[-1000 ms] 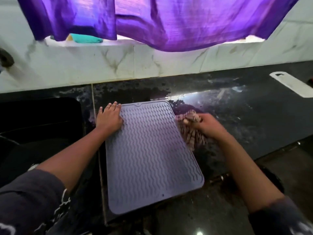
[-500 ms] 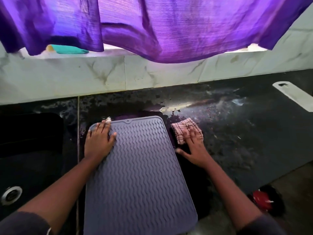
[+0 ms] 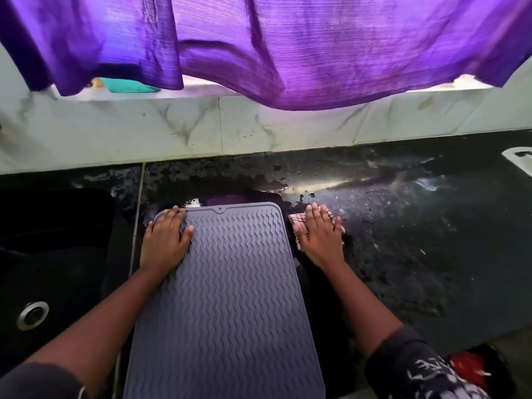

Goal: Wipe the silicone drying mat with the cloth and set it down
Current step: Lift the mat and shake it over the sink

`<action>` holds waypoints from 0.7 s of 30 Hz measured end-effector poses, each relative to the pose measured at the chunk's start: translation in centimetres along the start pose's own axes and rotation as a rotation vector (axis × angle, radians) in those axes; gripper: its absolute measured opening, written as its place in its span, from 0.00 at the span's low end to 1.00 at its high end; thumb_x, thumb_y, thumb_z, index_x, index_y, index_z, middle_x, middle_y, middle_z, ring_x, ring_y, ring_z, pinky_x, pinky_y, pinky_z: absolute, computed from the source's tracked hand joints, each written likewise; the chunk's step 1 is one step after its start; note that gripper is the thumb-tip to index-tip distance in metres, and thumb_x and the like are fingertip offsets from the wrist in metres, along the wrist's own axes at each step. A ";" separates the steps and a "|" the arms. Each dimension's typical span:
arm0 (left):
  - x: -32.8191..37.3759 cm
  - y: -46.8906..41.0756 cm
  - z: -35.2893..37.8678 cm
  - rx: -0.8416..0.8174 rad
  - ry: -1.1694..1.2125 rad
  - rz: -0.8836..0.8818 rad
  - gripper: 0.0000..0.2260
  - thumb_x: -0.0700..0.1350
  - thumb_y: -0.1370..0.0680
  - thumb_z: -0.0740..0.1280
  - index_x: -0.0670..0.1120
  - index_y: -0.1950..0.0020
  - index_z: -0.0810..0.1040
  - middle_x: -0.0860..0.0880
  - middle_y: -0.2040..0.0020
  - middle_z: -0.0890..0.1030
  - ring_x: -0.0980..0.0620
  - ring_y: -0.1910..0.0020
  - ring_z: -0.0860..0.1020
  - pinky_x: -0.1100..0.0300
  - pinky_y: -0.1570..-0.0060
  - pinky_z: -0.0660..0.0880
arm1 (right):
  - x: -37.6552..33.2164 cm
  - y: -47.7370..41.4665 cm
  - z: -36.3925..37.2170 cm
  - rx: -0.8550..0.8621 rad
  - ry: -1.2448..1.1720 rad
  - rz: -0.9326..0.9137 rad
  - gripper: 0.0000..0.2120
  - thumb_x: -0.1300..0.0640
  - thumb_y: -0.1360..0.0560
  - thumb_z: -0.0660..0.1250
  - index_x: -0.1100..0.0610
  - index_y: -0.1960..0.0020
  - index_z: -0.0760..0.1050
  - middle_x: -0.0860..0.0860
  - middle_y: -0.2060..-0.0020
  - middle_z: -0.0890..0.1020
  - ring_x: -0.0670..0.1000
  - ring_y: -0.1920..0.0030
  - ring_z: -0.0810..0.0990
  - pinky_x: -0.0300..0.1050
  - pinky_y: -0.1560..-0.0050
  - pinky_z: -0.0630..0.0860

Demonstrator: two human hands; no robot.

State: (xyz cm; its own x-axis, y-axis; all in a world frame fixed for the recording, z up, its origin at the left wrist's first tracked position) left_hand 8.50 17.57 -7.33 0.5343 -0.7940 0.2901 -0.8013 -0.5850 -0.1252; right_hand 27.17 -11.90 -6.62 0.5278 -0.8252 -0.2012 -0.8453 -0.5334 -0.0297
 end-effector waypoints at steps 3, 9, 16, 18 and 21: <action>-0.1 0.0 0.1 -0.004 -0.002 -0.016 0.22 0.53 0.20 0.58 0.45 0.27 0.67 0.46 0.26 0.66 0.47 0.26 0.62 0.44 0.30 0.58 | 0.0 0.4 -0.4 0.026 0.008 0.013 0.38 0.35 0.27 0.34 0.54 0.26 0.58 0.53 0.25 0.58 0.53 0.25 0.51 0.61 0.29 0.40; -0.1 0.0 0.2 0.015 -0.009 -0.023 0.22 0.52 0.20 0.60 0.46 0.27 0.67 0.46 0.26 0.67 0.47 0.26 0.62 0.44 0.30 0.59 | 3.4 8.2 -0.7 -0.068 0.062 0.063 0.38 0.32 0.29 0.35 0.48 0.24 0.49 0.48 0.24 0.54 0.51 0.24 0.50 0.62 0.29 0.43; -0.1 -1.0 -1.3 0.015 0.054 -0.058 0.21 0.48 0.21 0.61 0.46 0.28 0.68 0.45 0.30 0.71 0.44 0.30 0.68 0.45 0.35 0.65 | -2.2 2.3 -8.6 0.318 -0.558 -0.068 0.15 0.61 0.21 0.60 0.58 0.35 0.72 0.55 0.42 0.80 0.53 0.44 0.78 0.51 0.41 0.74; -0.6 -2.3 -2.2 -0.023 -0.013 -0.106 0.23 0.46 0.21 0.61 0.48 0.26 0.65 0.45 0.30 0.70 0.43 0.31 0.68 0.45 0.37 0.66 | -5.1 -2.2 -7.4 0.139 -0.454 -0.112 0.15 0.60 0.21 0.59 0.57 0.36 0.73 0.56 0.43 0.81 0.53 0.46 0.79 0.49 0.44 0.75; -1.5 -3.9 -2.5 -0.197 -0.156 -0.173 0.24 0.46 0.22 0.61 0.50 0.26 0.64 0.46 0.29 0.69 0.44 0.31 0.68 0.46 0.37 0.66 | -8.7 -6.4 -2.5 -0.190 -0.159 -0.211 0.19 0.60 0.22 0.58 0.56 0.31 0.68 0.57 0.37 0.75 0.56 0.39 0.74 0.50 0.41 0.71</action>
State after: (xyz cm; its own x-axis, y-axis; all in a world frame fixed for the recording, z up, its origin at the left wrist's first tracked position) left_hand 10.13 21.40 -4.86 0.6903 -0.7099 0.1397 -0.7232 -0.6826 0.1046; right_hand 28.16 -1.78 -2.24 0.6572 -0.6617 -0.3608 -0.6804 -0.7268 0.0936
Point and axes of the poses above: each hand's wrist, its own y-axis away from the middle knuckle, its own z-axis out of the palm, x = y × z, the point moved 7 cm from there along -y, towards the middle knuckle
